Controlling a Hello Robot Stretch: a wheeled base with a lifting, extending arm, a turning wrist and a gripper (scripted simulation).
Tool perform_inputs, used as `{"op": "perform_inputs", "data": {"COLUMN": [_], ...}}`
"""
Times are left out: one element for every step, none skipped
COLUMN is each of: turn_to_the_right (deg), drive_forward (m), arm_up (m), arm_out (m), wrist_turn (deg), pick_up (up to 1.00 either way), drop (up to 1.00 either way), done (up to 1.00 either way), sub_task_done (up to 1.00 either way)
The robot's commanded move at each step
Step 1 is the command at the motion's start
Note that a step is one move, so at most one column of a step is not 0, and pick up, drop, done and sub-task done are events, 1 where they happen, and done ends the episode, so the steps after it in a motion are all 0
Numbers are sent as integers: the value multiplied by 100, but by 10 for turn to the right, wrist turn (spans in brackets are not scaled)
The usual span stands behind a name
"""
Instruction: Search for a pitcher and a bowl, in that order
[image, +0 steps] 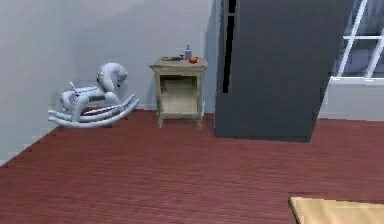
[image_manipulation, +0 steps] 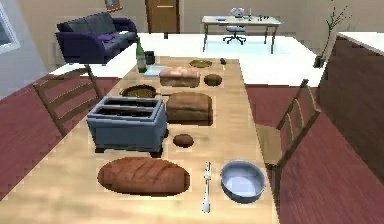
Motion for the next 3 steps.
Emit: {"op": "perform_inputs", "data": {"turn_to_the_right": [0, 300, 0], "drive_forward": [60, 0, 55], "arm_up": [0, 0, 0], "arm_out": [0, 0, 0], "wrist_turn": [0, 0, 0], "pick_up": [0, 0, 0], "drop": [0, 0, 0], "done": [0, 0, 0], "sub_task_done": [0, 0, 0]}}
